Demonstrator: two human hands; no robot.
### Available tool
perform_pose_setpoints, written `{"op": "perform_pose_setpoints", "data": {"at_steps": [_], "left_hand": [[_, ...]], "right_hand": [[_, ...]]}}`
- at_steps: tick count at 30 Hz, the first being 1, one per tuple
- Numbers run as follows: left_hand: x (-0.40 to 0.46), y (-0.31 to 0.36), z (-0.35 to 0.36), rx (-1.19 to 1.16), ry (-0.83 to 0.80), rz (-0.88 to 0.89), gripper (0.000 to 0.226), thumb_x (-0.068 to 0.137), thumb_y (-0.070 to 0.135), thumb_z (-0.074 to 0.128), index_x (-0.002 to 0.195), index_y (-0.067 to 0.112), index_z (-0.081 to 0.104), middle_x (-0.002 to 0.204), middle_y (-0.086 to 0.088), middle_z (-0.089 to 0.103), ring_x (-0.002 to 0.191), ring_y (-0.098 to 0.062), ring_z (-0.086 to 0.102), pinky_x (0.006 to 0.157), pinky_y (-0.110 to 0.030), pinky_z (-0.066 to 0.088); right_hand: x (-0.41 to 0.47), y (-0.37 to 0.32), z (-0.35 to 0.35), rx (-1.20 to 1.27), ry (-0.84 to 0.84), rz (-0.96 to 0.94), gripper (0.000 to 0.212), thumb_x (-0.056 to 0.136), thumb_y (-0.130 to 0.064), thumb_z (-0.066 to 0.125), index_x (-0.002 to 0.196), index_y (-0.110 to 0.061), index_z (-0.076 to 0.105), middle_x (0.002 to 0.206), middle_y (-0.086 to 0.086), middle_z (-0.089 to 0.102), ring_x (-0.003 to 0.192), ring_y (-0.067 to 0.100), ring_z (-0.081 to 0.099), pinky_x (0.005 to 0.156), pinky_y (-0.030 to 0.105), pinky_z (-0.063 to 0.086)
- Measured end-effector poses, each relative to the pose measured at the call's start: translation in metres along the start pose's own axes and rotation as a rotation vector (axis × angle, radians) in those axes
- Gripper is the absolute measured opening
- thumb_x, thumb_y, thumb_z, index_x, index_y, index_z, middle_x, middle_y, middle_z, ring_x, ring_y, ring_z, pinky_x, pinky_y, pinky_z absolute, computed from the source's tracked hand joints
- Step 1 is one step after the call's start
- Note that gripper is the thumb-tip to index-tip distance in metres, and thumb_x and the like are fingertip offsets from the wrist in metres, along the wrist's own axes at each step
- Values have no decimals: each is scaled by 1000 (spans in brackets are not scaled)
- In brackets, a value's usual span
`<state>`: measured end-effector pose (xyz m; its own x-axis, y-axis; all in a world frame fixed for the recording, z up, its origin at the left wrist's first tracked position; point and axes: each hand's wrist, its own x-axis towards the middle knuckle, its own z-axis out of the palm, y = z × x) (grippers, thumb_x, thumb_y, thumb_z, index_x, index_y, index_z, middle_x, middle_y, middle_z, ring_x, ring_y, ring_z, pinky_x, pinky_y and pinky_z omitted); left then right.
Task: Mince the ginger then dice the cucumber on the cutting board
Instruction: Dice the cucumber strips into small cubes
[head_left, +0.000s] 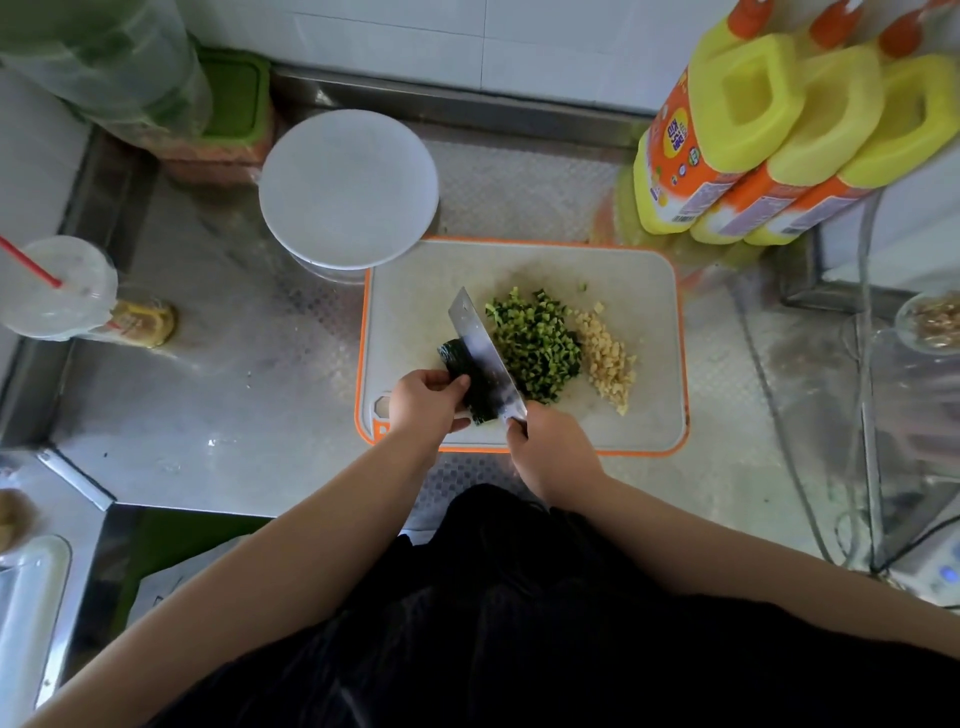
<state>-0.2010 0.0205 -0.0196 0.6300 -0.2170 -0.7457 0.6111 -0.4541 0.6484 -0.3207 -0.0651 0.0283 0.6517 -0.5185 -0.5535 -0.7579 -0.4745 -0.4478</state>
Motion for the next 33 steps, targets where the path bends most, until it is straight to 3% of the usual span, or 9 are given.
{"op": "perform_pose_setpoints", "data": {"at_steps": [7, 12, 16, 23, 33], "left_hand": [[1, -4, 2, 18, 41, 37, 20, 90, 17, 70, 105, 10, 59, 91, -7, 68, 83, -22, 69, 71, -31, 59], [5, -5, 2, 38, 42, 31, 19, 89, 16, 70, 104, 10, 59, 88, -6, 68, 82, -23, 70, 76, -37, 60], [7, -1, 3, 58, 39, 33, 17, 89, 14, 70, 100, 11, 58, 84, -5, 68, 75, -21, 69, 76, -38, 60], [8, 0, 4, 104, 41, 29, 14, 91, 15, 68, 98, 13, 56, 81, -3, 67, 78, -26, 70, 80, -40, 59], [13, -2, 7, 169, 60, 31, 13, 92, 15, 65, 101, 11, 57, 92, -8, 67, 85, -26, 69, 78, -44, 60]], "right_hand": [[-1, -3, -7, -67, -25, -25, 31, 101, -27, 38, 71, -16, 34, 90, 16, 63, 87, 32, 59, 65, 33, 36], [-2, -3, -8, -104, -42, -26, 21, 101, -26, 38, 89, -10, 45, 99, 18, 62, 94, 33, 58, 68, 32, 35], [-1, -3, -3, -146, -53, -10, 28, 102, -26, 36, 107, -3, 52, 104, 16, 63, 98, 31, 59, 73, 33, 40], [5, -1, 11, -191, -52, -4, 24, 102, -21, 39, 113, -2, 49, 102, 13, 65, 93, 27, 63, 65, 28, 39], [11, -7, 13, -198, -73, 8, 21, 100, -16, 41, 110, 0, 50, 101, 16, 65, 92, 29, 64, 59, 29, 37]]}}
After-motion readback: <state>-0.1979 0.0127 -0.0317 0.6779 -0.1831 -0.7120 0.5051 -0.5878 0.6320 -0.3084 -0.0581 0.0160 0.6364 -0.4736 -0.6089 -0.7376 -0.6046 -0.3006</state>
